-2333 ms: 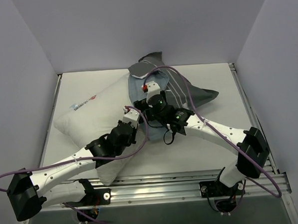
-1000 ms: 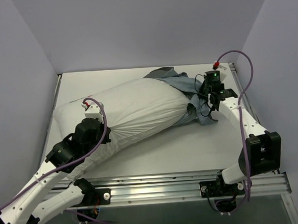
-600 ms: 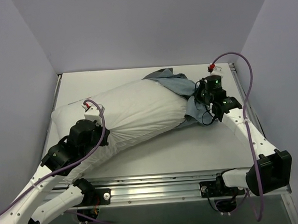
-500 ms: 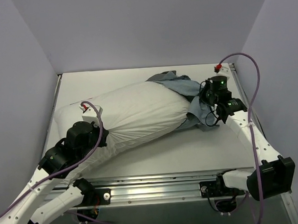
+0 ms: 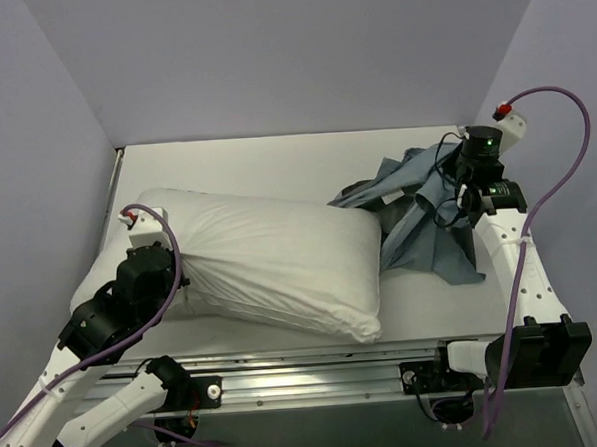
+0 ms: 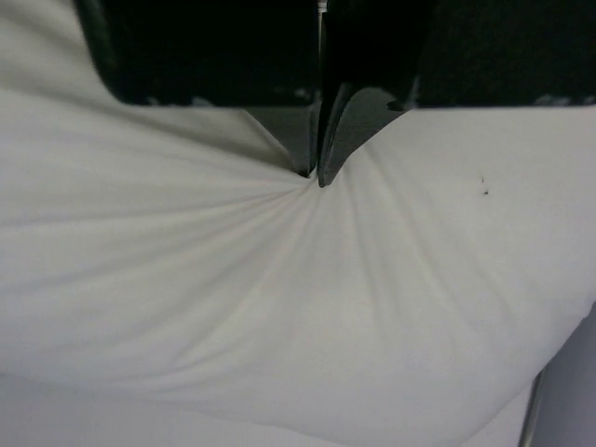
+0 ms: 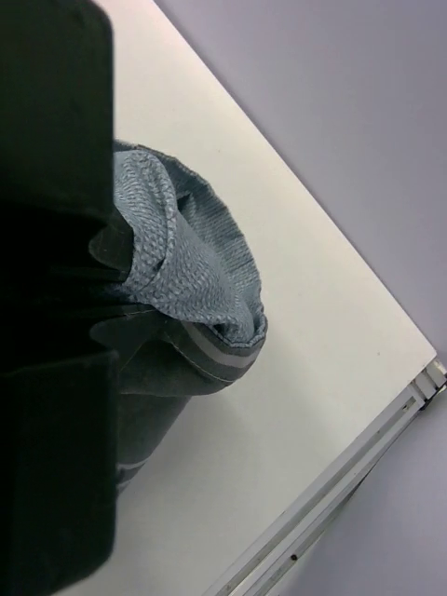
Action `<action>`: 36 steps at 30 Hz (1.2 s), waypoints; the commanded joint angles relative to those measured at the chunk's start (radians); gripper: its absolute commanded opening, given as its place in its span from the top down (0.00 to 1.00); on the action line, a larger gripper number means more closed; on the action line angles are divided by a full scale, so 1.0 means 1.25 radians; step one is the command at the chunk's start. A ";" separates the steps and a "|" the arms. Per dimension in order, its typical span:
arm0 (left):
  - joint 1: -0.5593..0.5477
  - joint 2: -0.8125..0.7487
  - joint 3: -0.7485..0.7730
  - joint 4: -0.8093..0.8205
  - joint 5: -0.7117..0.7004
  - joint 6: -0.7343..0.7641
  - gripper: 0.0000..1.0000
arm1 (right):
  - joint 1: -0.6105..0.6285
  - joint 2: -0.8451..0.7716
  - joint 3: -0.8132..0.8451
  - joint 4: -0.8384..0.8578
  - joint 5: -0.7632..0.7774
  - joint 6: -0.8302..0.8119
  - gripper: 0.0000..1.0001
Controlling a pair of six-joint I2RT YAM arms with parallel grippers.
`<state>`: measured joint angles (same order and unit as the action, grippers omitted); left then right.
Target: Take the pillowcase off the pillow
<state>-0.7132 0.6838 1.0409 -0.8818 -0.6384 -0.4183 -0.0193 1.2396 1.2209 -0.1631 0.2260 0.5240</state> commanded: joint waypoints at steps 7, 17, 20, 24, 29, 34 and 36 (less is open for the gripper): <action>0.029 0.095 0.072 0.211 -0.197 0.139 0.98 | -0.005 0.168 0.234 0.108 -0.021 -0.029 1.00; 0.207 0.135 0.122 0.310 -0.041 0.131 0.98 | -0.008 0.331 0.661 0.071 0.139 -0.102 1.00; 0.212 0.140 0.133 0.342 -0.018 0.166 0.98 | -0.007 0.326 0.662 0.122 0.103 -0.121 1.00; 0.213 0.173 0.111 0.338 0.000 0.157 0.98 | -0.005 0.274 0.573 0.195 -0.039 -0.121 1.00; 0.213 0.198 0.045 0.310 0.072 0.094 0.98 | 0.056 0.194 0.310 0.182 -0.170 -0.110 1.00; 0.213 0.161 -0.003 0.267 0.117 0.048 0.94 | 0.156 0.011 -0.036 0.227 -0.205 -0.044 0.90; 0.212 0.137 -0.019 0.248 0.127 0.029 0.91 | 0.176 -0.068 -0.179 0.223 -0.218 0.010 0.86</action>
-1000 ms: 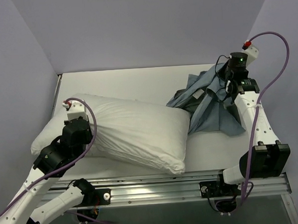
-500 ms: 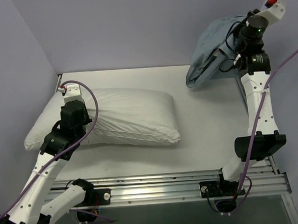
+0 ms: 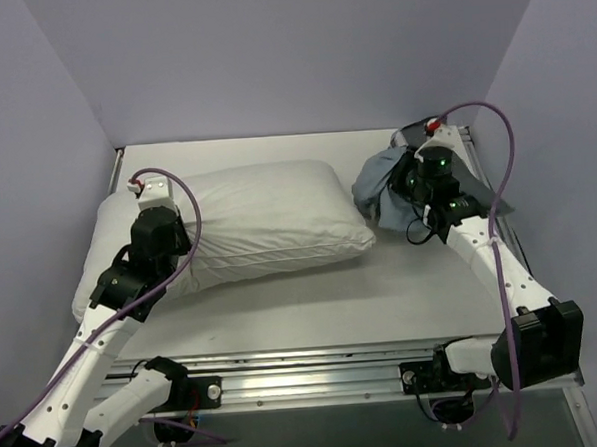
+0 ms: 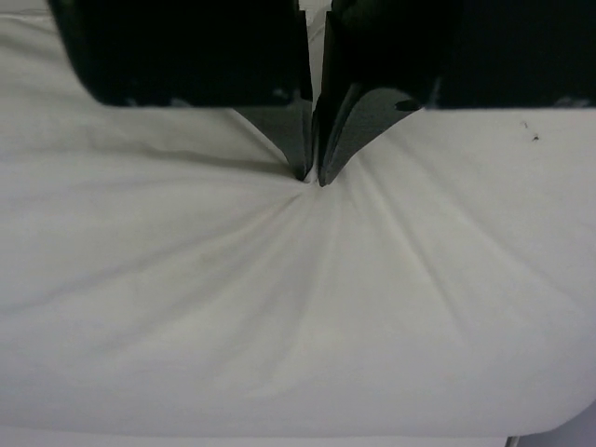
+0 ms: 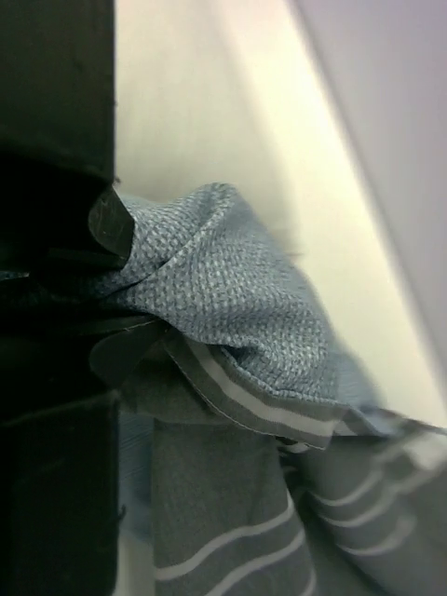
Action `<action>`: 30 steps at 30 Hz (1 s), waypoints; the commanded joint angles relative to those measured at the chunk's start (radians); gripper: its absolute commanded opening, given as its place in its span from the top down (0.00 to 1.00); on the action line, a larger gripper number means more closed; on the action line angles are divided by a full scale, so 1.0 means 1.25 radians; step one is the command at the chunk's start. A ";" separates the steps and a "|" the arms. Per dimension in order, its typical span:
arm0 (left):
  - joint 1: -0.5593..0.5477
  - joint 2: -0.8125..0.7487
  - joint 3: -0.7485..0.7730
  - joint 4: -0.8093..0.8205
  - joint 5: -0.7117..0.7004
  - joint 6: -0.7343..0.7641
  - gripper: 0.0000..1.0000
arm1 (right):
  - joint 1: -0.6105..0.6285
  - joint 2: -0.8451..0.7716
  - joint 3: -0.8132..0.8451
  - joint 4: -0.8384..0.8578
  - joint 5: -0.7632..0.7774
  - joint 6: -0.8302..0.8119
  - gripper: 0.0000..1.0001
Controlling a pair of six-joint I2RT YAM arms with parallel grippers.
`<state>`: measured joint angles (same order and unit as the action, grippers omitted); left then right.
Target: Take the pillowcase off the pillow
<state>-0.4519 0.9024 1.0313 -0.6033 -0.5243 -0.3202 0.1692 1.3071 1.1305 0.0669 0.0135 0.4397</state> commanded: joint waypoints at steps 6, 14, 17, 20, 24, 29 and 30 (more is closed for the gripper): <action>0.003 -0.092 -0.004 -0.034 0.097 -0.069 0.43 | 0.062 -0.346 -0.260 -0.238 -0.067 0.113 0.60; 0.004 -0.100 0.111 -0.123 0.145 -0.040 0.04 | 0.062 -0.529 -0.112 -0.455 0.031 0.049 0.18; 0.004 -0.074 0.171 -0.172 0.137 -0.018 0.06 | 0.061 -0.492 0.019 -0.487 0.145 0.009 0.13; 0.004 -0.078 0.244 -0.206 0.116 0.011 0.06 | 0.061 -0.463 0.105 -0.503 0.255 -0.039 0.08; 0.006 -0.098 0.347 -0.250 0.053 0.044 0.06 | 0.061 -0.451 0.260 -0.517 0.362 -0.126 0.00; 0.004 -0.128 0.458 -0.266 -0.021 0.095 0.06 | 0.062 -0.487 0.390 -0.502 0.482 -0.254 0.00; 0.004 -0.143 0.467 -0.267 -0.054 0.110 0.06 | 0.062 -0.499 0.399 -0.476 0.497 -0.272 0.00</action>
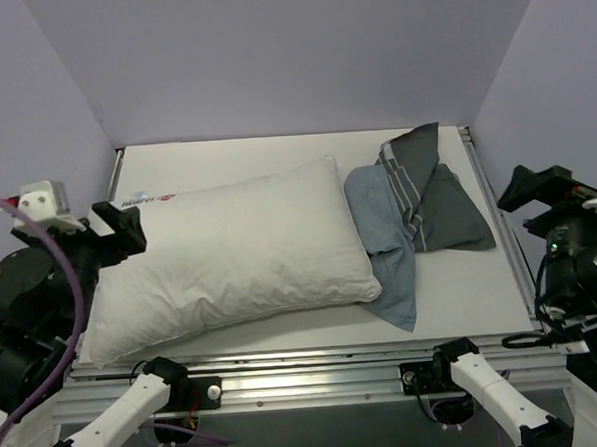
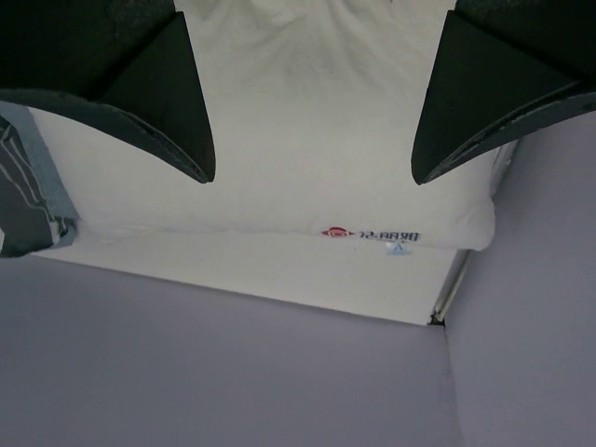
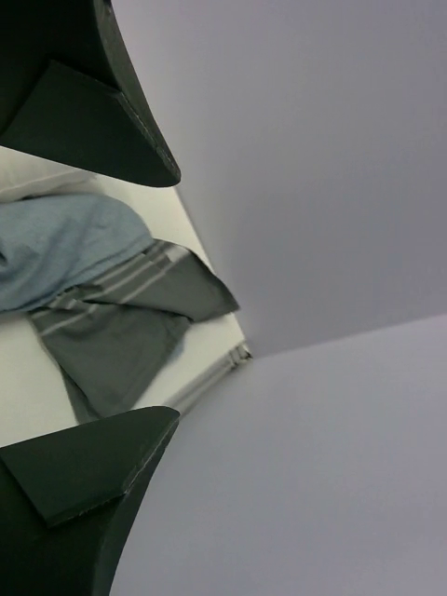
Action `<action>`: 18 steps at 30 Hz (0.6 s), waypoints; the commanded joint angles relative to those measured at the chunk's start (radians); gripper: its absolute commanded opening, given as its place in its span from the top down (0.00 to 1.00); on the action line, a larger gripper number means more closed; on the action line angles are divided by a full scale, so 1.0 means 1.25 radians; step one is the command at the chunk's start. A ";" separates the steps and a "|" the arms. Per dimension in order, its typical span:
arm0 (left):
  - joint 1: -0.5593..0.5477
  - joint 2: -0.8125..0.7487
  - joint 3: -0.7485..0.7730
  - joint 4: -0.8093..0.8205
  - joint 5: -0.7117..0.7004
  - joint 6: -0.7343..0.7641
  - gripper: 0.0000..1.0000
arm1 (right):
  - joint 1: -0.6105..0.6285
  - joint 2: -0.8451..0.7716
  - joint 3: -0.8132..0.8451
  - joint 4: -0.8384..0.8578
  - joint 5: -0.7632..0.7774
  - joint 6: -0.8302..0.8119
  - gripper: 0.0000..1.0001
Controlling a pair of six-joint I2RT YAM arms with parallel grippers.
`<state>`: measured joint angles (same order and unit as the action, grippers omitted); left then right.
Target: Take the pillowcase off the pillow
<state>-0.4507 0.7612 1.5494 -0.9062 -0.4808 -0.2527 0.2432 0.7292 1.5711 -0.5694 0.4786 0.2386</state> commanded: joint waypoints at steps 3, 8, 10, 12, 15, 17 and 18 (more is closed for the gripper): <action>0.003 -0.055 0.080 -0.022 -0.157 0.088 0.06 | 0.003 -0.086 0.054 0.093 0.163 -0.164 0.00; 0.003 -0.137 0.069 0.020 -0.248 0.121 0.06 | 0.003 -0.141 0.029 0.147 0.166 -0.204 0.00; 0.003 -0.163 0.055 0.038 -0.280 0.132 0.06 | 0.004 -0.155 0.018 0.160 0.161 -0.209 0.00; 0.002 -0.199 0.036 0.057 -0.296 0.136 0.06 | 0.005 -0.171 0.005 0.179 0.164 -0.212 0.00; 0.002 -0.232 0.016 0.068 -0.321 0.141 0.06 | 0.005 -0.181 -0.010 0.194 0.168 -0.218 0.00; 0.002 -0.244 0.000 0.068 -0.333 0.143 0.06 | 0.008 -0.183 -0.021 0.195 0.149 -0.222 0.00; 0.002 -0.255 -0.005 0.068 -0.336 0.143 0.06 | 0.008 -0.186 -0.030 0.195 0.144 -0.220 0.01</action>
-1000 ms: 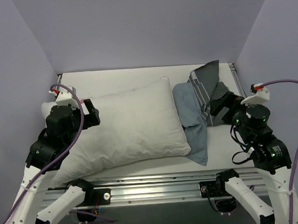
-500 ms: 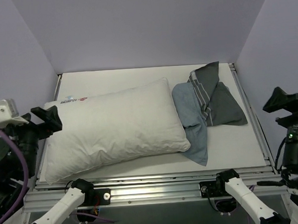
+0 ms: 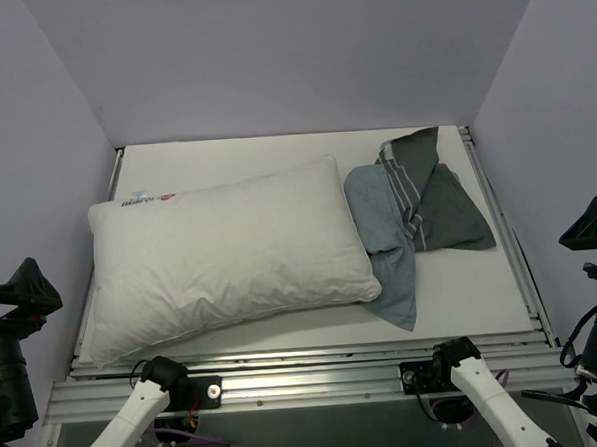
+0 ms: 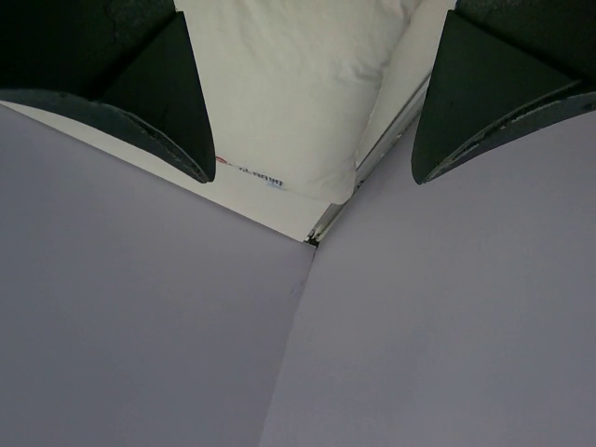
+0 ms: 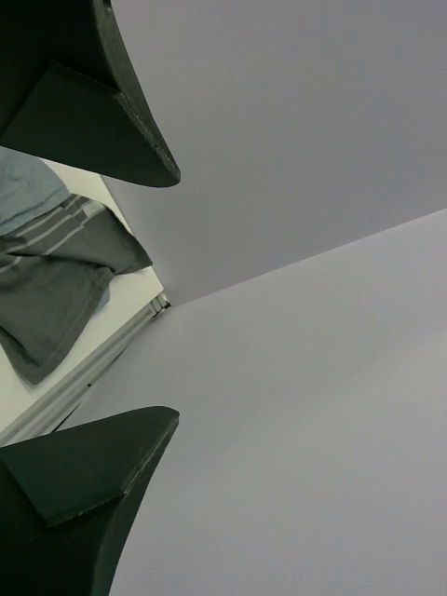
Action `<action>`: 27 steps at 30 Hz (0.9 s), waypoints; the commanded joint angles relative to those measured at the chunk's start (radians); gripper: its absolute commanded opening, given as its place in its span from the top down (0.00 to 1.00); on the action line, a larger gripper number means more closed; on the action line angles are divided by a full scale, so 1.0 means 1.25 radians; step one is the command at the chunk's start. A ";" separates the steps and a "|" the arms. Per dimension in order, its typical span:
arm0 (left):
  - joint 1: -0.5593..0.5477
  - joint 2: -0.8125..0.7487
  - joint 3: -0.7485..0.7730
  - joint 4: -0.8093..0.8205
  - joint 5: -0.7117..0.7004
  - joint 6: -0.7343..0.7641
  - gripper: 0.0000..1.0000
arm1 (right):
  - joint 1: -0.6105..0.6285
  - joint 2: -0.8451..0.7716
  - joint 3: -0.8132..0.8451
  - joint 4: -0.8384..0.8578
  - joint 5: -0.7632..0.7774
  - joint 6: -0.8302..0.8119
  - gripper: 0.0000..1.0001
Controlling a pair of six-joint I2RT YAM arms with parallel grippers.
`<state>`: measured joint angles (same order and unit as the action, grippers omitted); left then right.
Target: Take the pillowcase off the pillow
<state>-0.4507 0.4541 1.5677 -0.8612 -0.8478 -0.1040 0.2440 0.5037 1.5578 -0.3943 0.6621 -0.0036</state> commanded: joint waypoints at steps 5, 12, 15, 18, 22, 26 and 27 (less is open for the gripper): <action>0.002 -0.030 -0.051 0.031 -0.040 0.025 0.06 | 0.007 -0.012 -0.045 0.050 -0.004 -0.020 0.01; 0.002 -0.021 -0.080 0.026 -0.011 0.008 0.06 | 0.009 -0.014 -0.063 0.059 -0.006 -0.014 0.01; 0.001 -0.020 -0.096 0.027 0.000 0.000 0.06 | 0.009 -0.012 -0.067 0.058 -0.007 -0.014 0.01; 0.001 -0.016 -0.103 0.021 0.009 -0.006 0.06 | 0.007 -0.012 -0.073 0.055 -0.009 -0.012 0.01; 0.001 -0.011 -0.104 0.014 0.014 -0.008 0.06 | 0.009 -0.013 -0.078 0.059 -0.009 -0.014 0.01; 0.002 -0.005 -0.108 0.021 0.017 -0.008 0.06 | 0.009 -0.007 -0.085 0.067 -0.008 -0.020 0.01; 0.001 -0.005 -0.109 0.023 0.019 -0.008 0.06 | 0.009 -0.004 -0.089 0.069 -0.011 -0.020 0.01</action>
<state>-0.4507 0.4248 1.4372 -0.8570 -0.8463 -0.1085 0.2497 0.4923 1.4570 -0.3698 0.6544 -0.0090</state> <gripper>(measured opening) 0.941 0.993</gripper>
